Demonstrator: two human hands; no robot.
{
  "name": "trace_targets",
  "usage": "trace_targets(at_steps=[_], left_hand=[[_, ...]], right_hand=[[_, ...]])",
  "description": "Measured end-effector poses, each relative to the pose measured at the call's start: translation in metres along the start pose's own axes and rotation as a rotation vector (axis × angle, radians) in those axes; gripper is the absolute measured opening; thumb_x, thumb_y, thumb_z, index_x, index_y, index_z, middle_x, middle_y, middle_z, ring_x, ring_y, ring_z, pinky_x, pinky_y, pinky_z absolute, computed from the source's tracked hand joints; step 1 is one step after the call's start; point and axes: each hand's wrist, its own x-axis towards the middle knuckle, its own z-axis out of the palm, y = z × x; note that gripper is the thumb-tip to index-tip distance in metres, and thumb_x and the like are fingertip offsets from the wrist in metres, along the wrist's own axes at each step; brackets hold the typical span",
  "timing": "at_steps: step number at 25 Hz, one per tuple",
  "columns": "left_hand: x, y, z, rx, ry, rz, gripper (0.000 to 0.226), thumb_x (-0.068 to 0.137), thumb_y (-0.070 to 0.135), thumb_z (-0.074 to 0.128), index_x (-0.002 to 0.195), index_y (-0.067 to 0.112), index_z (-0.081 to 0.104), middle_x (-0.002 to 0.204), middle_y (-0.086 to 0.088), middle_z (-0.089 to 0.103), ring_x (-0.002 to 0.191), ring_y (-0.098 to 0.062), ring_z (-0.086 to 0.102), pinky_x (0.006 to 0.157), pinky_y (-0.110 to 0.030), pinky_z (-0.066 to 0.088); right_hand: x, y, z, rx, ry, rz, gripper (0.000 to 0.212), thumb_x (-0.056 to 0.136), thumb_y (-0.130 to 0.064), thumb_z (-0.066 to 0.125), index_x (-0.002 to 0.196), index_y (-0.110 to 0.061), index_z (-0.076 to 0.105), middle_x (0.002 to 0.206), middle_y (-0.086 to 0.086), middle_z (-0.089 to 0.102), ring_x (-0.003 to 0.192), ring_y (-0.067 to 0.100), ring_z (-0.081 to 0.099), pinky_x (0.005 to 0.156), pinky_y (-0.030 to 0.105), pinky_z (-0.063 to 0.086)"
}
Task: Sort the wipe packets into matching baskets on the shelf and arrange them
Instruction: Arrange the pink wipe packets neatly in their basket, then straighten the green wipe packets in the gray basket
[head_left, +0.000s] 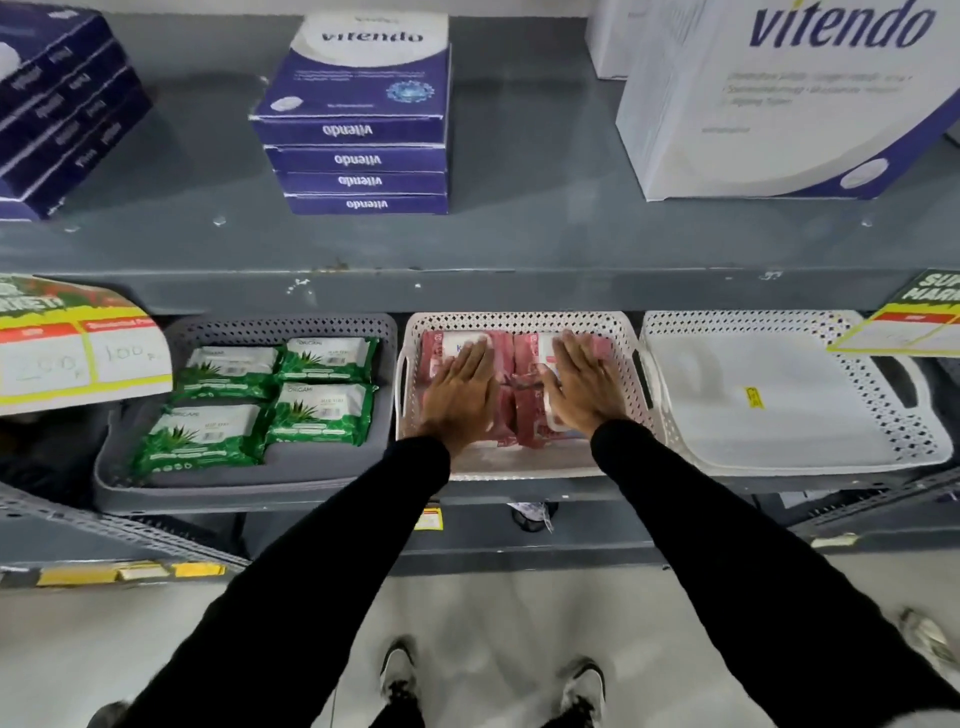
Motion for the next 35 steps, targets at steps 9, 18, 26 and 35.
trace_targets(at_steps=[9,18,26,35], left_hand=[[-0.004,-0.002,0.026,0.015,0.107,-0.008,0.055,0.104,0.030,0.027,0.153,0.008,0.032,0.162,-0.010,0.030,0.153,-0.024,0.023,0.126,-0.043,0.017],[-0.018,-0.027,-0.043,-0.100,0.107,0.048,0.050,0.101,0.041,0.046,0.143,0.013,0.048,0.155,-0.008,0.045,0.147,-0.025,0.035,0.122,-0.049,0.027],[-0.093,-0.173,-0.130,-0.081,0.064,-0.125,0.040,0.097,0.041,0.060,0.129,0.018,0.060,0.135,-0.010,0.062,0.123,-0.032,0.058,0.096,-0.039,0.050],[-0.136,-0.282,-0.157,-0.029,-0.286,-0.283,0.056,0.092,0.015,0.069,0.143,0.011,0.048,0.147,-0.015,0.052,0.122,-0.030,0.059,0.088,-0.027,0.058]], right_hand=[[-0.004,0.008,0.025,0.059,0.124,-0.004,0.065,0.097,-0.044,0.010,0.157,-0.018,0.015,0.166,-0.001,0.013,0.154,0.017,0.010,0.121,0.040,0.015],[-0.012,-0.061,-0.004,0.147,0.156,-0.210,0.058,0.096,-0.030,0.044,0.151,-0.014,0.033,0.159,0.007,0.033,0.148,0.027,0.028,0.116,0.052,0.030],[-0.008,-0.229,-0.001,0.287,0.196,-0.479,0.050,0.094,-0.037,0.057,0.138,-0.014,0.052,0.131,0.007,0.057,0.118,0.026,0.055,0.097,0.035,0.043],[0.009,-0.287,0.046,0.034,-0.165,-0.371,0.097,0.077,-0.059,0.072,0.152,-0.019,0.026,0.160,0.005,0.031,0.145,0.029,0.030,0.113,0.052,0.033]])
